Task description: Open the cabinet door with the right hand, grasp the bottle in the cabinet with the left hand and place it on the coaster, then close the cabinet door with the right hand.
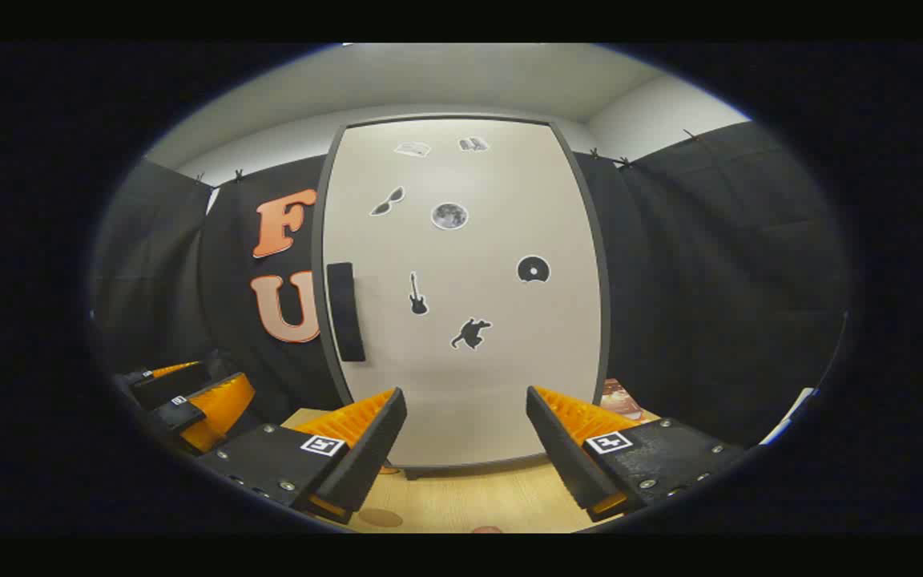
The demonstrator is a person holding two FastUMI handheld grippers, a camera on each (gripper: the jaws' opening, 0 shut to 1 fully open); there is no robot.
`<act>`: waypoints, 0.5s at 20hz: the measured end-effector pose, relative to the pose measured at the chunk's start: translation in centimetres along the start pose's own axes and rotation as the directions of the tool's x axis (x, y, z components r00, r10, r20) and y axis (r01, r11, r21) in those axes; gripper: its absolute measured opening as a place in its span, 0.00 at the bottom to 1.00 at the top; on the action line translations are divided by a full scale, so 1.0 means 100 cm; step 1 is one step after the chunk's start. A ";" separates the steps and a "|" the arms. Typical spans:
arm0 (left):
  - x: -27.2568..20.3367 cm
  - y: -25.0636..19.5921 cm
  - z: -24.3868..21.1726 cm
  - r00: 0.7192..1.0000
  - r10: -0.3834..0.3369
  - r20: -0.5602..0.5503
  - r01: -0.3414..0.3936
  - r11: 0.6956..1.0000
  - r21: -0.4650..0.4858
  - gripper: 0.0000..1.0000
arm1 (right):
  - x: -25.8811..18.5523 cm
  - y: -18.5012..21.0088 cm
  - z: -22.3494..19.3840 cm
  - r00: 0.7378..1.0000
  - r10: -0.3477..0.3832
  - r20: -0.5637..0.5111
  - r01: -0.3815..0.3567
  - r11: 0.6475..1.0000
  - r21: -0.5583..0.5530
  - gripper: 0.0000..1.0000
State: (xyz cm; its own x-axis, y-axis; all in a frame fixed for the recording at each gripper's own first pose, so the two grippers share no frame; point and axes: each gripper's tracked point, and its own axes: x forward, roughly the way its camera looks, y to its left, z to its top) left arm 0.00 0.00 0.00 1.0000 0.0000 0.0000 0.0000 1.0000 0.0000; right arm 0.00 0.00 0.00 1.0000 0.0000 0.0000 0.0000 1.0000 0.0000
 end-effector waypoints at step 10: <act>-0.005 0.006 -0.012 0.999 0.032 -0.043 -0.034 0.999 -0.041 0.96 | -0.017 0.009 0.007 0.999 0.016 0.052 -0.011 0.996 -0.084 0.96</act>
State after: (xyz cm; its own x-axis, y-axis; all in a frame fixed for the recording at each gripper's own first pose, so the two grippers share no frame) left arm -0.54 0.59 -1.24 0.9985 0.0322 -0.0432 -0.0340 0.9986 -0.0415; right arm -1.69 0.94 0.71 0.9985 0.0158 0.0523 -0.0114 0.9964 -0.0837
